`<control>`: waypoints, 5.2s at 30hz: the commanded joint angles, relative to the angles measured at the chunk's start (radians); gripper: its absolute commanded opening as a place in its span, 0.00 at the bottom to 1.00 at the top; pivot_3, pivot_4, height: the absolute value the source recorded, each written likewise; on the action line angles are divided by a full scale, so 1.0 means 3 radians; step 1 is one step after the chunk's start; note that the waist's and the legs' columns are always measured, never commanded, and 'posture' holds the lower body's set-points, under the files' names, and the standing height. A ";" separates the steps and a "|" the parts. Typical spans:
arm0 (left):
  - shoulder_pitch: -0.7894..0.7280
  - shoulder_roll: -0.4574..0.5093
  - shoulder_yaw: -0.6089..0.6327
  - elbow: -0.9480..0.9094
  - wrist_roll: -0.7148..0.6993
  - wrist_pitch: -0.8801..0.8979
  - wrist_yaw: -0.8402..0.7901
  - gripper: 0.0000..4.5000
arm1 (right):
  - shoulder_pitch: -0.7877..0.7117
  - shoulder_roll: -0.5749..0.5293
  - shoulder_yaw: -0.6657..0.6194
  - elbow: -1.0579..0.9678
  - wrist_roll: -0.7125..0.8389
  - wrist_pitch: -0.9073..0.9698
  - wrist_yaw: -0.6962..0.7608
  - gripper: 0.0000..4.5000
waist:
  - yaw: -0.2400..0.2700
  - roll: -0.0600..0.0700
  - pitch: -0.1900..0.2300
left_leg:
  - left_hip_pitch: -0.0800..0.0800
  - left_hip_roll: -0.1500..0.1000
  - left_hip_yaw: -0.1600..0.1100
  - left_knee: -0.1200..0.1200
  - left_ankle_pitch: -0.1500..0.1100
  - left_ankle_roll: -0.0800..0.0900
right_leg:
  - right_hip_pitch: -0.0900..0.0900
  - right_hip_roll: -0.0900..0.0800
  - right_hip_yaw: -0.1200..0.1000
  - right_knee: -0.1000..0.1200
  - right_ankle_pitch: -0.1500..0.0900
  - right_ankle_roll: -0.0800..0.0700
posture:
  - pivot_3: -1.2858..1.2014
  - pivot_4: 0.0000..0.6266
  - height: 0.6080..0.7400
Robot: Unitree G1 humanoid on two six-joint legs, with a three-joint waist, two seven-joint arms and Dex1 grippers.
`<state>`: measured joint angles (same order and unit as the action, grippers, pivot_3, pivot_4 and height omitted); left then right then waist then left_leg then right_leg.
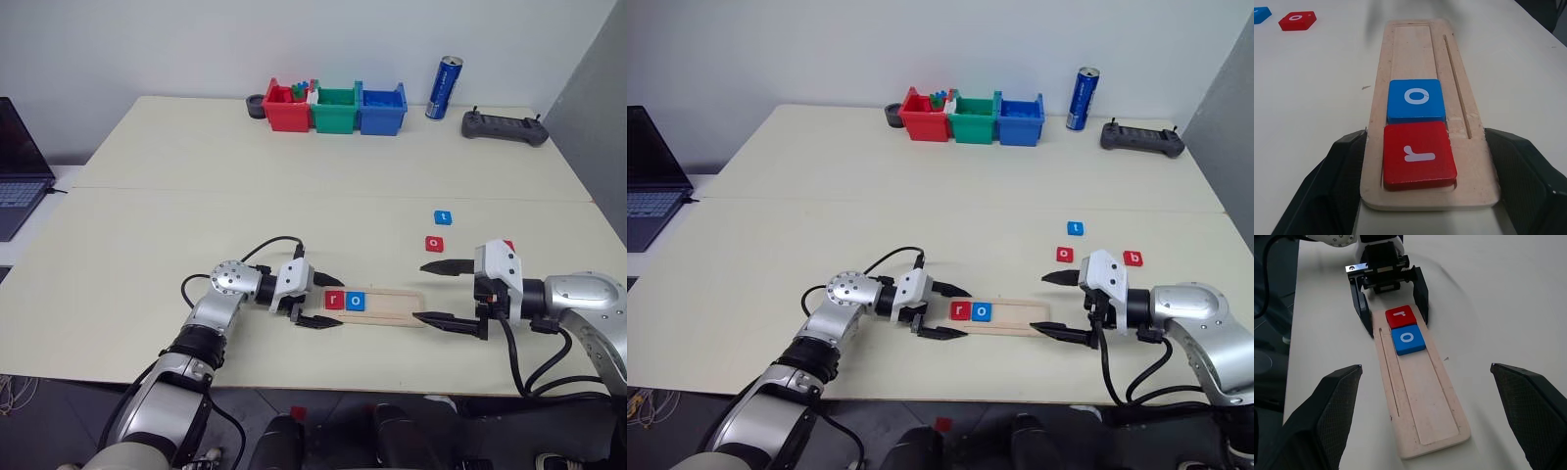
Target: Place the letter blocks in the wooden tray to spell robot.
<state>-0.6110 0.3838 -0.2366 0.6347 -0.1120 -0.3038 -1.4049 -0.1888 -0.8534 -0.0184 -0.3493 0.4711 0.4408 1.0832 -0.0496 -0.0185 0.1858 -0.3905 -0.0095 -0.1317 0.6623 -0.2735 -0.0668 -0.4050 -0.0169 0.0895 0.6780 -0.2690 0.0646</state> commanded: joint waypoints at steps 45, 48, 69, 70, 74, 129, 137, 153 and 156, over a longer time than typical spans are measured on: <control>0.0255 0.0239 0.0163 -0.2259 -0.0609 0.1551 0.0726 0.99 | -0.0545 0.1317 -0.0800 0.1451 -0.1000 0.0553 -0.3191 1.00 | -0.0032 0.0003 -0.0002 | 0.0019 0.0003 0.0024 -0.0006 0.0000 0.0000 | 0.0002 0.0003 0.0027 0.0006 0.0000 -0.0001 | 0.52 0.24 1.00; 0.0281 0.0260 0.0162 -0.2290 -0.0599 0.1538 0.0742 0.99 | -0.0592 0.1336 -0.0816 0.1593 -0.1017 0.0517 -0.3197 1.00 | -0.0037 0.0004 -0.0002 | 0.0022 0.0005 0.0026 -0.0006 0.0000 0.0000 | 0.0002 0.0005 0.0028 0.0007 0.0000 -0.0001 | 0.52 0.24 1.00; 0.0268 0.0241 0.0154 -0.2267 -0.0598 0.1515 0.0817 1.00 | -0.0329 0.1526 -0.0881 0.0910 -0.0843 0.1056 -0.3339 0.32 | -0.0021 0.0004 -0.0003 | 0.0019 0.0004 0.0023 -0.0007 0.0000 0.0000 | 0.0003 0.0004 0.0026 0.0006 0.0000 -0.0001 | 0.52 0.24 1.00; 0.0274 0.0247 0.0159 -0.2277 -0.0602 0.1522 0.0817 1.00 | -0.0211 0.1545 -0.0860 0.0628 -0.0812 0.1230 -0.3359 0.32 | -0.0022 0.0004 -0.0003 | 0.0019 0.0004 0.0020 -0.0008 0.0000 0.0000 | 0.0003 0.0004 0.0025 0.0006 0.0000 -0.0001 | 0.52 0.24 1.00; 0.0316 0.0279 0.0179 -0.2317 -0.0619 0.1555 0.0826 1.00 | 0.0218 0.1743 -0.0884 -0.0383 -0.0677 0.1911 -0.3490 0.32 | -0.0019 0.0006 -0.0004 | 0.0018 0.0006 0.0018 -0.0008 0.0000 0.0000 | 0.0002 0.0007 0.0024 0.0006 0.0000 -0.0001 | 0.52 0.24 1.00; 0.0250 0.0236 0.0100 -0.2116 -0.0596 0.1336 0.0678 1.00 | -0.0537 -0.0273 0.0341 0.1933 -0.0987 -0.1356 0.0881 0.99 | -0.0022 0.0005 0.0003 | 0.0017 0.0005 0.0026 -0.0007 -0.0004 0.0006 | 0.0003 0.0002 0.0024 -0.0007 -0.0001 0.0000 | 0.52 0.24 1.00; 0.0254 0.0247 0.0096 -0.2136 -0.0600 0.1338 0.0682 1.00 | -0.0525 -0.0285 0.0390 0.2209 -0.1132 -0.1627 0.0899 0.95 | -0.0021 0.0005 0.0003 | 0.0017 0.0004 0.0026 -0.0006 -0.0004 0.0006 | 0.0003 0.0001 0.0024 -0.0006 -0.0001 0.0000 | 0.52 0.24 1.00; 0.0303 0.0281 0.0104 -0.2139 -0.0601 0.1308 0.0659 1.00 | -0.0756 -0.0172 0.0360 0.1939 -0.0972 -0.1414 0.0900 0.33 | -0.0031 0.0005 0.0003 | 0.0022 0.0004 0.0027 -0.0002 -0.0004 0.0006 | 0.0006 0.0000 0.0026 0.0001 0.0000 0.0000 | 0.52 0.24 1.00; 0.0400 0.0378 0.0140 -0.2183 -0.0640 0.1299 0.0575 1.00 | -0.0822 -0.0032 0.0404 0.1618 -0.0955 -0.1202 0.0808 0.33 | -0.0044 0.0006 0.0002 | 0.0024 0.0006 0.0028 -0.0003 -0.0004 0.0006 | 0.0005 0.0001 0.0026 0.0003 0.0000 0.0000 | 0.52 0.24 1.00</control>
<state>-0.5069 0.4766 -0.2112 0.0125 -0.2877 0.0987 -1.2150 -0.4154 -0.8708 0.1017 0.2087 0.1579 0.0406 1.3409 -0.0629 -0.0167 0.1865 -0.3833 -0.0077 -0.1236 0.6612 -0.2746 -0.0650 -0.4035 -0.0166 0.0972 0.6789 -0.2691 0.0645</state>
